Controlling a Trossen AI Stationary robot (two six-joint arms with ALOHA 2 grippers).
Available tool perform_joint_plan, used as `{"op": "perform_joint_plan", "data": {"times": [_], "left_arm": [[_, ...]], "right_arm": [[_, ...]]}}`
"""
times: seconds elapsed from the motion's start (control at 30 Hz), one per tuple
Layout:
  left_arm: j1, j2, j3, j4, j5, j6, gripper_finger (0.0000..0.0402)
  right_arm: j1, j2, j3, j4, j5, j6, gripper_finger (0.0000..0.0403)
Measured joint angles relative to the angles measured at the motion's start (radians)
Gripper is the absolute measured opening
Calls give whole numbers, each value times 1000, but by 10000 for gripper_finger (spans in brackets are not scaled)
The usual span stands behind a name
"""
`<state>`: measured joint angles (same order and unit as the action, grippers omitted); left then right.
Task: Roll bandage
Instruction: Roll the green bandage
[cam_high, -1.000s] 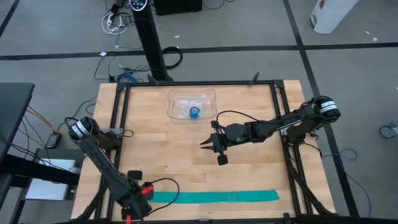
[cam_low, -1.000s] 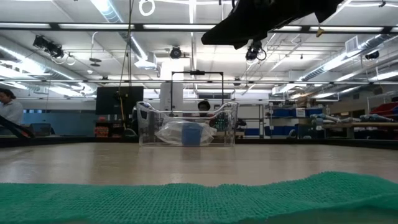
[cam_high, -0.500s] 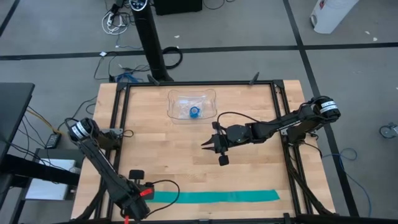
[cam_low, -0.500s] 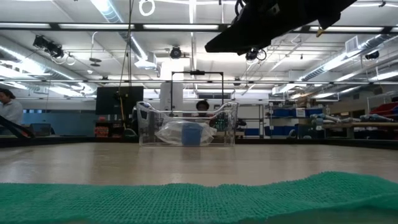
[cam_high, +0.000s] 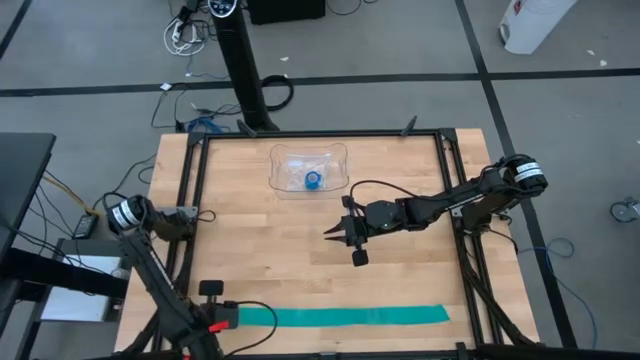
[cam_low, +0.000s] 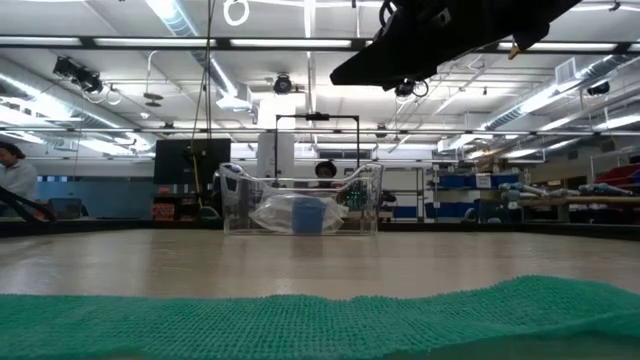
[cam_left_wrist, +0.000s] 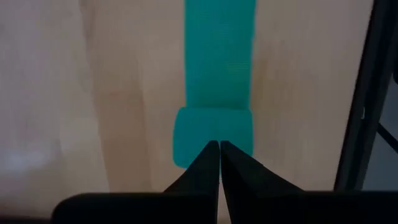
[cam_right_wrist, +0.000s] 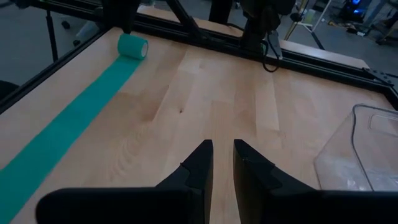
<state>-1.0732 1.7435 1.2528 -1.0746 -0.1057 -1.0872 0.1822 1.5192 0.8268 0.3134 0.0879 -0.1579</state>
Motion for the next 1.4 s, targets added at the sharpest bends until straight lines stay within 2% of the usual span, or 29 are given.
{"op": "perform_joint_plan", "data": {"times": [0.43, 0.77, 1.07, 1.4], "left_arm": [[-80, -14, 0, -21, -58, -137, 23], [-85, -14, -2, -9, -131, -196, 23], [-85, -17, -86, 113, -182, -233, 23], [-86, -37, -120, 127, -125, -232, 23]], "right_arm": [[0, 0, 0, 12, -1, 5, 52], [0, 0, 0, 19, -3, -1, 52], [2, 0, 0, 19, -6, -1, 52], [0, 0, 0, 23, -6, 0, 52]]}}
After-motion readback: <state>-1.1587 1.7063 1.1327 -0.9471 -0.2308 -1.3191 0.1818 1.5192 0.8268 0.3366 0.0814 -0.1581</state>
